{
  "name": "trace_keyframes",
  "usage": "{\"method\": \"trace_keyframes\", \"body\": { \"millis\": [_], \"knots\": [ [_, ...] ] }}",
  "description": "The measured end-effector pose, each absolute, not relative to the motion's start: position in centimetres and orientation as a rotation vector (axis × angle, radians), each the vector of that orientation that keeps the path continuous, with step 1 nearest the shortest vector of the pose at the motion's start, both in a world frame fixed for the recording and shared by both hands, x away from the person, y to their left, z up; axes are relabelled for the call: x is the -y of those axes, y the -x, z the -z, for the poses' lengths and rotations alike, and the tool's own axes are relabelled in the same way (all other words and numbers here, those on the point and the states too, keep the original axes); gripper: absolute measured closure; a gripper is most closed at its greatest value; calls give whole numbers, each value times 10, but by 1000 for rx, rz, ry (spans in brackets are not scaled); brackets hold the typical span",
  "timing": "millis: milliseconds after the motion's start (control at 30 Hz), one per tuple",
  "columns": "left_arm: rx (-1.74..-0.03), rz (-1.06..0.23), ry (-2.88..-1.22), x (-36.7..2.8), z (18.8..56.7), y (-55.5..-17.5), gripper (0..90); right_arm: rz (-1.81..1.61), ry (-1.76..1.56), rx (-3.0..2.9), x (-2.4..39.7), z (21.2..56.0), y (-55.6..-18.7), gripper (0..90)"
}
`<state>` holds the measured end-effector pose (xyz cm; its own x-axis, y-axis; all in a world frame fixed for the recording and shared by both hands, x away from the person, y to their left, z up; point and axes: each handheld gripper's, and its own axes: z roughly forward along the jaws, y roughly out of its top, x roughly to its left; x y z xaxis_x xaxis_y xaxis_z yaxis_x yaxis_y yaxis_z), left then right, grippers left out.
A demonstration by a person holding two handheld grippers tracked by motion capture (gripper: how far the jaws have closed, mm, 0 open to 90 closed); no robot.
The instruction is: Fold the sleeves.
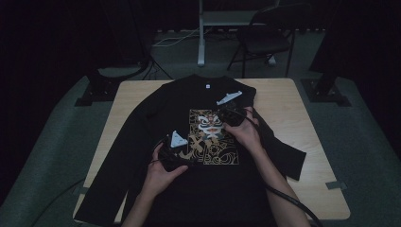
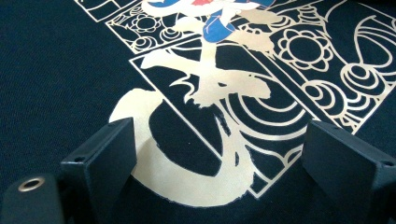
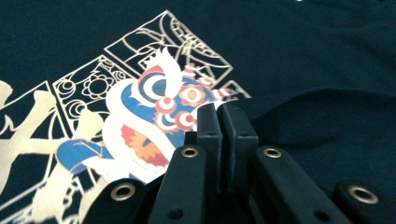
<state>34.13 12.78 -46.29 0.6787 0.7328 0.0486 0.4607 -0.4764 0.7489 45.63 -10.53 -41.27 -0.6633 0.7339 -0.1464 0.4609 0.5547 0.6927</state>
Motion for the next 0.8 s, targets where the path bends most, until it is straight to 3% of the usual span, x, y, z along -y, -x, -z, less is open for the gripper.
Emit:
{"method": "trace_keyframes", "body": {
  "millis": [433, 500, 800],
  "knots": [
    [-912, -477, -2157, -128, 463, -341, 115, -843, -1060, -2413, 92, 437, -475, 846],
    [-912, -477, -2157, -128, 463, -341, 115, -880, -1077, -2431, 93, 438, -476, 705],
    [-912, -476, -2159, -128, 463, -341, 115, -907, -1038, -2459, 87, 440, -471, 476]
  ]
}}
